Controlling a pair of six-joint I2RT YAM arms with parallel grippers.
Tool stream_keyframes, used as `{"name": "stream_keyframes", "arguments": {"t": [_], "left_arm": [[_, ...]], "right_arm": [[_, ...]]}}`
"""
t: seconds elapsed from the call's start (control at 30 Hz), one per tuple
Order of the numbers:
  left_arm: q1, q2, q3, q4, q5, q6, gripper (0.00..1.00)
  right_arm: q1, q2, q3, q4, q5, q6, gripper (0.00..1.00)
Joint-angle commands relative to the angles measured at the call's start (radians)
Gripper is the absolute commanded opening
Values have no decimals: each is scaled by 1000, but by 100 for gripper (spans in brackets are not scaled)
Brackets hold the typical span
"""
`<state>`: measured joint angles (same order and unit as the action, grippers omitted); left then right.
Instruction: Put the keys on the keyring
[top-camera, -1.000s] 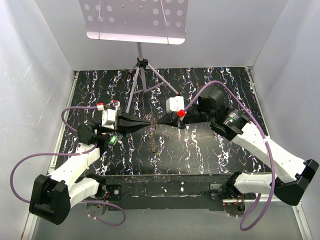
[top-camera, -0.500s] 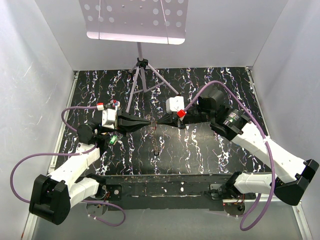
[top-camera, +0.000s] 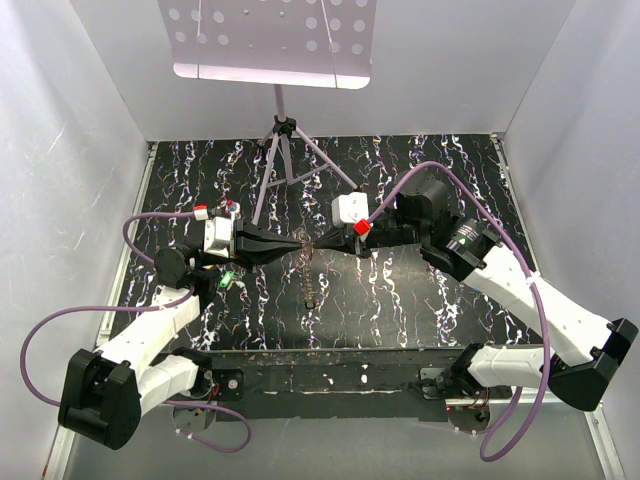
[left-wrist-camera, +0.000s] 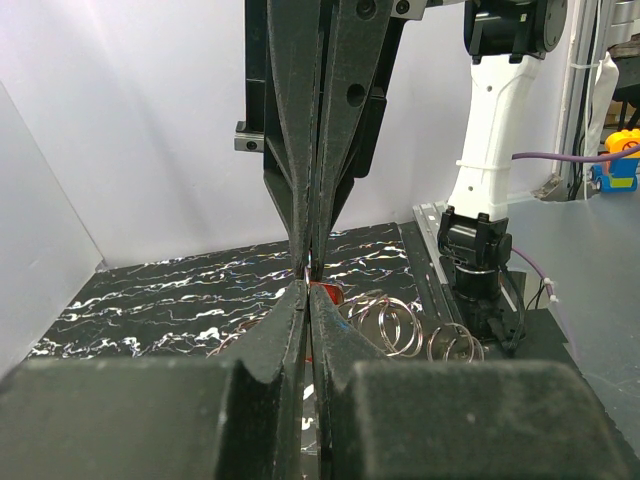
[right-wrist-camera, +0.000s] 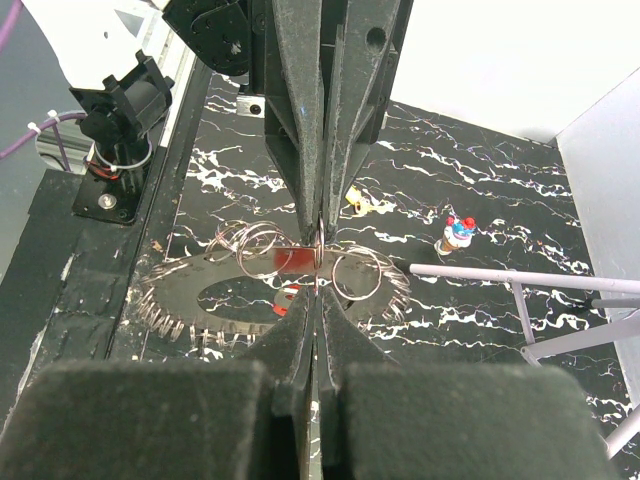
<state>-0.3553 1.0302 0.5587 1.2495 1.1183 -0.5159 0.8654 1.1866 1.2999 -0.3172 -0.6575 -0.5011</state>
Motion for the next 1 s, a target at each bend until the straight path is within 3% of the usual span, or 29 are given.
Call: {"name": "stream_keyframes", "arguments": {"t": [0.0, 0.8, 0.83, 0.97], "left_arm": [[6, -27, 9, 25, -28, 5, 0], [-4, -16, 9, 39, -11, -7, 0], [-4, -16, 10, 39, -12, -7, 0], [-7, -15, 9, 33, -14, -1, 0]], "right_arm": [[9, -4, 29, 17, -2, 1, 1], [9, 1, 27, 17, -2, 1, 1], [9, 1, 27, -76, -107, -11, 1], [12, 1, 22, -72, -111, -5, 1]]}}
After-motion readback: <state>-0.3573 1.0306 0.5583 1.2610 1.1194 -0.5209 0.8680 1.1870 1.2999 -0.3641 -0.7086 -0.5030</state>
